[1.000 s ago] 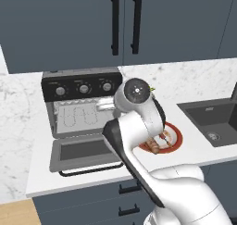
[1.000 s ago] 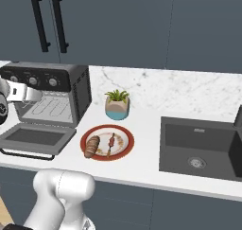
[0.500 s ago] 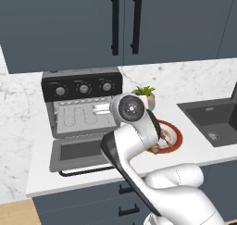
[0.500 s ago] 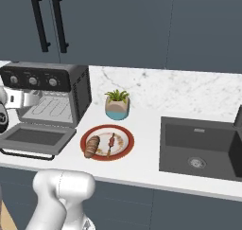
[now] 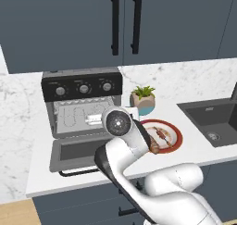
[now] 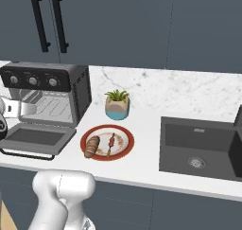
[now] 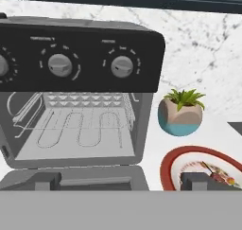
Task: Pick up the kebab skewer and baguette bread, and place them inside the toaster oven. Close the toaster oven door and start by setting the timer.
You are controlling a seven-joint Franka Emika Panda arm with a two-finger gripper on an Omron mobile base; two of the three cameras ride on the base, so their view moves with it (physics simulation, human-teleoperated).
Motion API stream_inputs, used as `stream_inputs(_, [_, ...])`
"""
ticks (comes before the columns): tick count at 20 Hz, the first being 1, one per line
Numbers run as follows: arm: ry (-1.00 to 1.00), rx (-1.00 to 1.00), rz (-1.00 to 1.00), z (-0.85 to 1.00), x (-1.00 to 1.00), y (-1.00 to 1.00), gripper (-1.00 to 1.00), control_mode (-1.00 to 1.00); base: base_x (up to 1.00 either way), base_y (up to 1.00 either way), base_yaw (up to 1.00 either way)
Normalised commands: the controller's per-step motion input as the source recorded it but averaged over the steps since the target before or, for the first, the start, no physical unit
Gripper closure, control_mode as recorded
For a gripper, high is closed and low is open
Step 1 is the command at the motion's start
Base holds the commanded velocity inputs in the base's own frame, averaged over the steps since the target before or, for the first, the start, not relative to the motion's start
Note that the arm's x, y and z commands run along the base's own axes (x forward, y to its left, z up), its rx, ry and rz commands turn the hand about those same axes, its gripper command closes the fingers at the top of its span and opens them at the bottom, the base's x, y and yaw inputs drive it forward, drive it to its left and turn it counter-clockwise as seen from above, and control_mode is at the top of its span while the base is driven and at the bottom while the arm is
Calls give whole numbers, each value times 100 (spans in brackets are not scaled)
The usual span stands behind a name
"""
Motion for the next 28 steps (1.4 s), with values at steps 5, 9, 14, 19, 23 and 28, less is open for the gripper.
stream_inputs(5, [-4, 2, -9, -14, 45, 37, -100, -100, 0, 0, 0])
stream_inputs(9, [0, 3, -8, 0, 64, 27, -100, -100, 0, 0, 0])
stream_inputs(14, [6, 0, 0, -2, 34, 3, -100, -100, 0, 0, 0])
stream_inputs(19, [0, -6, 3, -58, 14, 0, -100, -100, 0, 0, 0])
stream_inputs(23, [-2, -6, 1, -61, 12, 7, -100, -100, 0, 0, 0])
stream_inputs(28, [0, 0, 0, -3, 41, 0, -100, -100, 0, 0, 0])
